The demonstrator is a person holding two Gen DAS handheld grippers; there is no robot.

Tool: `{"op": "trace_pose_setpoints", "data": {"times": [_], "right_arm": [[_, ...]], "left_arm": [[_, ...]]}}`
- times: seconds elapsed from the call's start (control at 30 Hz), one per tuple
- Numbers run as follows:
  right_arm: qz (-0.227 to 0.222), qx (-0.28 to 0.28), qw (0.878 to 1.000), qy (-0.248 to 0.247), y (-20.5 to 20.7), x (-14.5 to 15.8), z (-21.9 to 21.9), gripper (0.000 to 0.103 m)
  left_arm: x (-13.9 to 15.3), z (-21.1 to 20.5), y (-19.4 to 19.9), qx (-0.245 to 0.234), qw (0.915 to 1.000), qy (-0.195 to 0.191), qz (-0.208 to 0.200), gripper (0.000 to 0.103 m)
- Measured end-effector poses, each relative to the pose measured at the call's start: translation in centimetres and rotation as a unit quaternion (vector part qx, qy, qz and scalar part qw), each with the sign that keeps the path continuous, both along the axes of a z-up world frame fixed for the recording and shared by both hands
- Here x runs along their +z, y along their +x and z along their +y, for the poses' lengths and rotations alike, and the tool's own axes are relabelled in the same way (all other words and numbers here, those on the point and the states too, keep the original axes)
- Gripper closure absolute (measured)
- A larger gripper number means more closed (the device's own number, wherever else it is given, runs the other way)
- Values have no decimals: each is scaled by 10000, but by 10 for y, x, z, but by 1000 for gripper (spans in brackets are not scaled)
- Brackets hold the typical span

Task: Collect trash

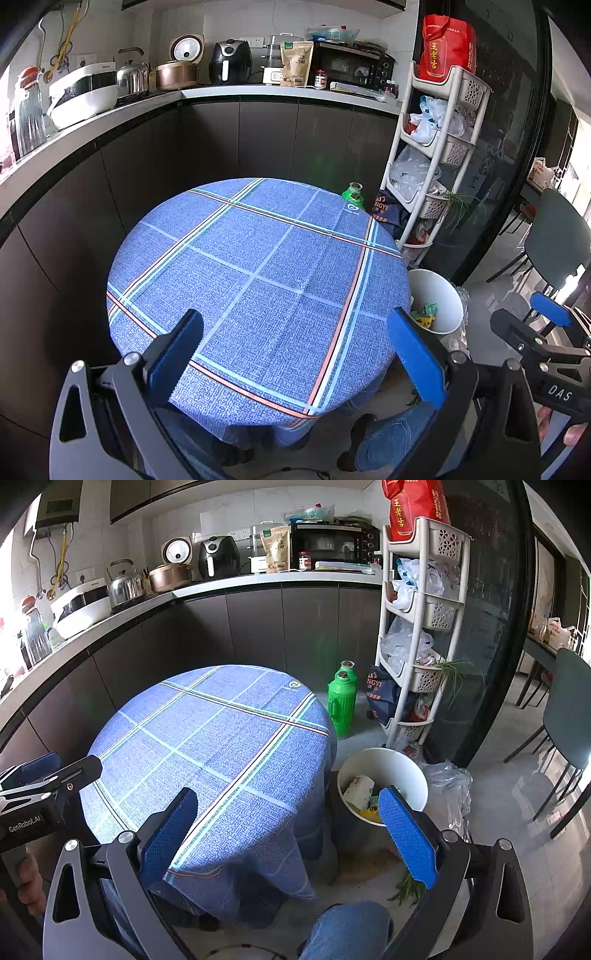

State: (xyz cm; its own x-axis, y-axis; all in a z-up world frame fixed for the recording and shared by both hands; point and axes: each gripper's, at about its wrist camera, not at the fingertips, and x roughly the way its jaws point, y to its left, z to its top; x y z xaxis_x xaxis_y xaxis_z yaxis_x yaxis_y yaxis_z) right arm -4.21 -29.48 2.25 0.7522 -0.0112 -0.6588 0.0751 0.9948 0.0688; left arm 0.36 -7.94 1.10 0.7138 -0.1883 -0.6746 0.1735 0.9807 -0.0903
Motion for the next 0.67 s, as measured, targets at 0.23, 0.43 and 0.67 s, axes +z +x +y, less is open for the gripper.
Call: {"op": "trace_pose_setpoints", "data": {"times": [0.23, 0.43, 0.67], "right_arm": [[6, 0, 10000, 2, -1, -2, 0, 9], [2, -18, 10000, 13, -2, -5, -1, 9], [10, -17, 10000, 19, -3, -6, -1, 9]], "left_arm": [[-4, 1, -1, -42, 10000, -8, -13, 4], [-4, 1, 0, -48, 10000, -4, -3, 4], [-7, 3, 5, -32, 10000, 7, 41, 4]]}}
